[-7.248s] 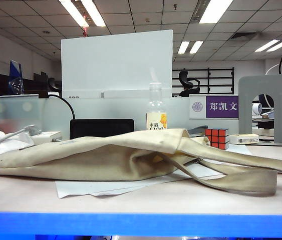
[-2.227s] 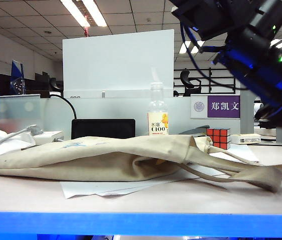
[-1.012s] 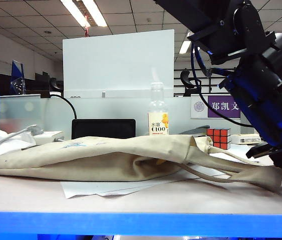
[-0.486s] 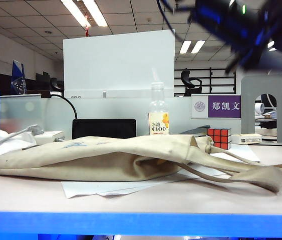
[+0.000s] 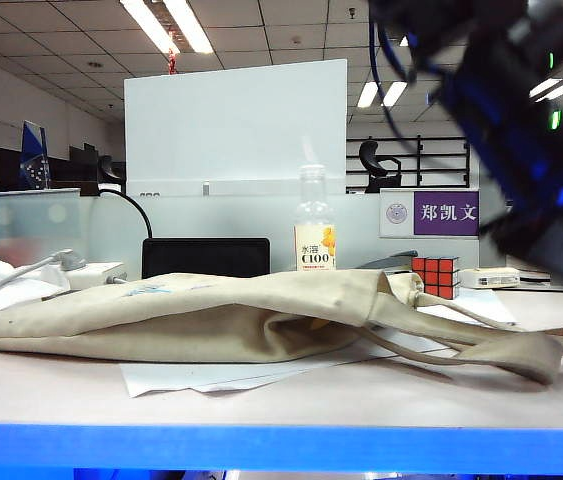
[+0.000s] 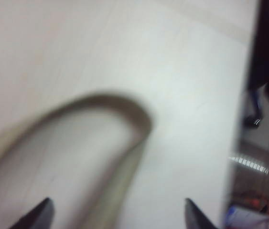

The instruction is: Take the glasses case out of the canvas bag and put it on the table.

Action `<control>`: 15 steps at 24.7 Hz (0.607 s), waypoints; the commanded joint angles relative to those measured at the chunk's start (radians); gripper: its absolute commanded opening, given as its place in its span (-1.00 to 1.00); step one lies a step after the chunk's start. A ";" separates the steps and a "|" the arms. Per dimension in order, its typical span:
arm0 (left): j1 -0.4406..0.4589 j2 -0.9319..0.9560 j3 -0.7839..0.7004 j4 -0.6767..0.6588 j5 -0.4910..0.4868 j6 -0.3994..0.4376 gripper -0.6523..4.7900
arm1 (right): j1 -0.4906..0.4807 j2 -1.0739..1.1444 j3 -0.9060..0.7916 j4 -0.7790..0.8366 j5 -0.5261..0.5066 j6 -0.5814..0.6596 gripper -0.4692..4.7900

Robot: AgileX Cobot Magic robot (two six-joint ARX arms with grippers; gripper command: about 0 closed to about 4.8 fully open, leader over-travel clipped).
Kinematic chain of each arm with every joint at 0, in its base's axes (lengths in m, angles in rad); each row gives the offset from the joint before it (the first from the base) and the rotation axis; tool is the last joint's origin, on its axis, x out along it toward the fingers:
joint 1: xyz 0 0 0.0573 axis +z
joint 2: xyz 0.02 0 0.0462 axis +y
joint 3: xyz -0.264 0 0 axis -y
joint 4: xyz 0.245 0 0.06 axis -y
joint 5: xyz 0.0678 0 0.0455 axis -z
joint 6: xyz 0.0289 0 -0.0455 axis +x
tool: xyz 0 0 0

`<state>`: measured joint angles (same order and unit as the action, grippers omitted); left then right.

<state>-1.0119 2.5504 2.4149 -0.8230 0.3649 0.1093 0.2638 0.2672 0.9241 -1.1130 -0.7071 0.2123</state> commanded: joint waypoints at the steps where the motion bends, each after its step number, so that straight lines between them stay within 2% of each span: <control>1: 0.011 0.034 0.000 -0.066 -0.065 0.009 0.56 | -0.001 0.001 0.005 0.014 -0.002 -0.003 -0.85; 4: 0.012 0.064 0.000 -0.101 -0.121 0.010 0.56 | -0.001 0.001 0.005 0.004 -0.002 -0.003 -0.85; 8: 0.018 0.081 0.000 -0.117 -0.106 -0.023 0.54 | -0.001 0.001 0.005 0.002 -0.002 -0.003 -0.85; 11: 0.014 0.082 0.000 -0.126 -0.068 -0.039 0.41 | -0.001 0.001 0.005 0.002 -0.002 -0.003 -0.85; 15: -0.005 0.082 0.000 -0.157 -0.060 -0.039 0.00 | -0.001 0.001 0.004 0.003 -0.001 -0.004 -0.85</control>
<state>-0.9981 2.6083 2.4264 -0.8989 0.2859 0.0788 0.2638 0.2672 0.9241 -1.1198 -0.7071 0.2119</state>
